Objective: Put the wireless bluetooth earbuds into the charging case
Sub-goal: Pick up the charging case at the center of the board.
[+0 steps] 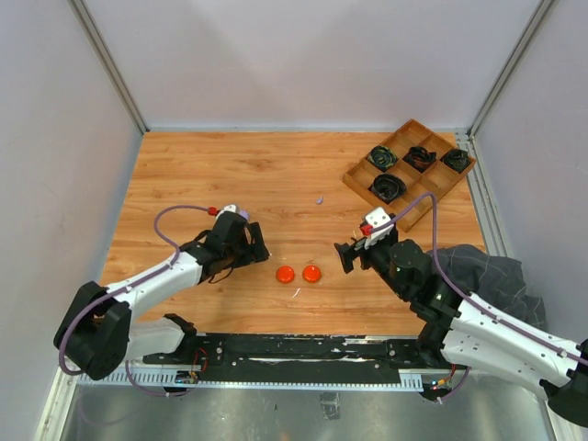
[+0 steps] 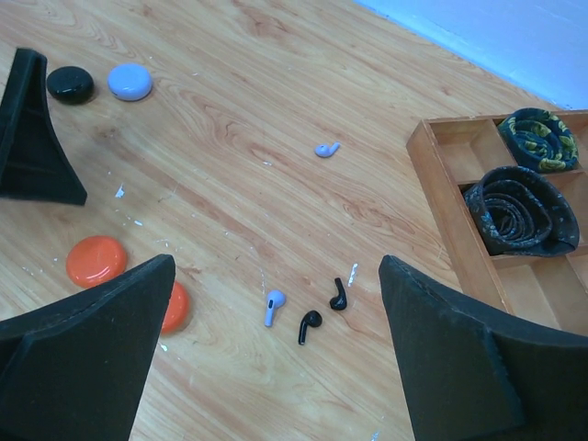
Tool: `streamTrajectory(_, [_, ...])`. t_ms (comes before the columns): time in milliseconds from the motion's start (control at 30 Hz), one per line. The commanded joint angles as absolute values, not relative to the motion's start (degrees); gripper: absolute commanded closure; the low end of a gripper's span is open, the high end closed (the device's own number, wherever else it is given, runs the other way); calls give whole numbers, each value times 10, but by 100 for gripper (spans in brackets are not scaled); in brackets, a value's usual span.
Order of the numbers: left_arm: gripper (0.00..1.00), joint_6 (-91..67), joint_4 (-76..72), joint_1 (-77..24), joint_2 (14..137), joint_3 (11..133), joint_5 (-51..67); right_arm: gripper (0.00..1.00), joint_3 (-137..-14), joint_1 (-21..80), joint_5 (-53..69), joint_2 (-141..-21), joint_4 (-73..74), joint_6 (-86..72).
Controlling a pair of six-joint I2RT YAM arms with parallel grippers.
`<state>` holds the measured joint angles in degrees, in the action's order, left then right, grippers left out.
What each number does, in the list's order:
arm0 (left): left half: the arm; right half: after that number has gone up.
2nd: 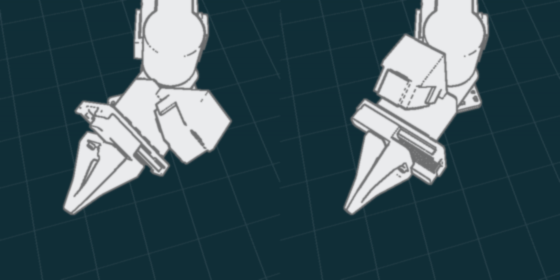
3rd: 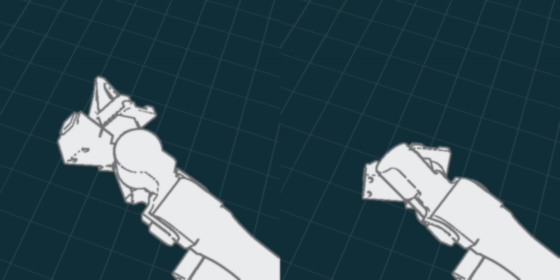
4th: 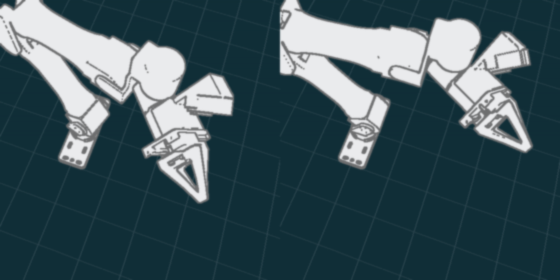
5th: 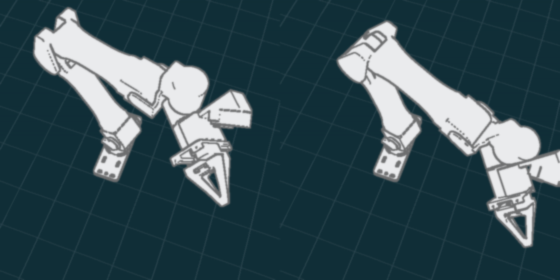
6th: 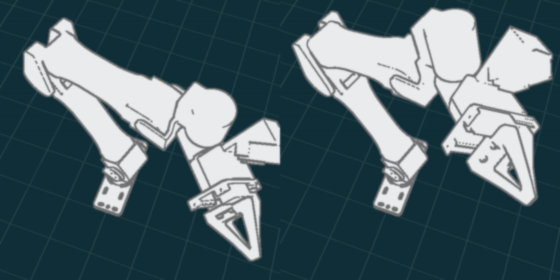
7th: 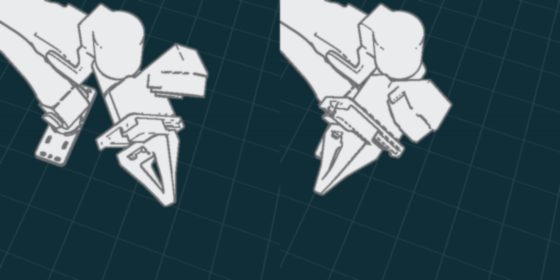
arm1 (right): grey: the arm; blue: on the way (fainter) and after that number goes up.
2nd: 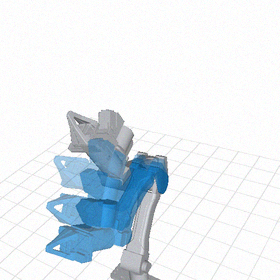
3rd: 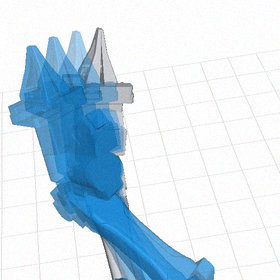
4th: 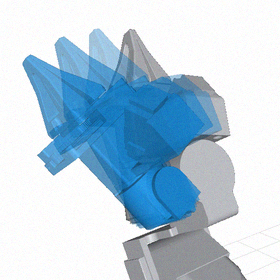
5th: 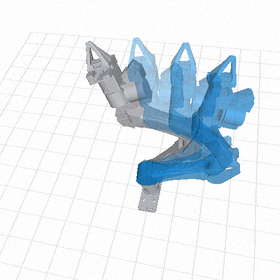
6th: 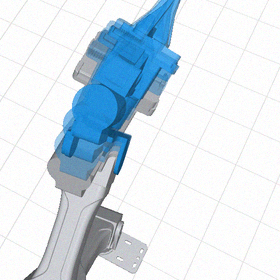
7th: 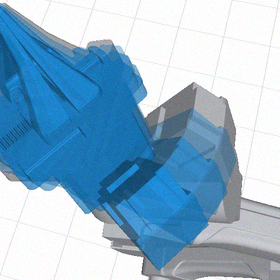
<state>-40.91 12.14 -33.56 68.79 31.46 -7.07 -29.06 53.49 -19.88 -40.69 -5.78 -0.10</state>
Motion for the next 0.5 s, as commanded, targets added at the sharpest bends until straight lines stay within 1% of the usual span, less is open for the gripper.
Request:
streamTrajectory(0, [1, -364, 223, -294, 664, 364, -177, 5, -271, 529, -224, -397, -76, -4])
streamTrajectory(67, [1, -346, 242, -275, 664, 382, -221, 4, -272, 529, -230, -400, -76, -3])
streamTrajectory(167, [1, -308, 248, -237, 674, 407, -240, 4, -270, 529, -239, -405, -78, 0])
streamTrajectory(400, [1, -198, 234, -176, 756, 472, -199, 3, -267, 528, -249, -416, -86, 7])
streamTrajectory(467, [3, -176, 239, -160, 791, 493, -181, 3, -270, 528, -251, -421, -85, 10])
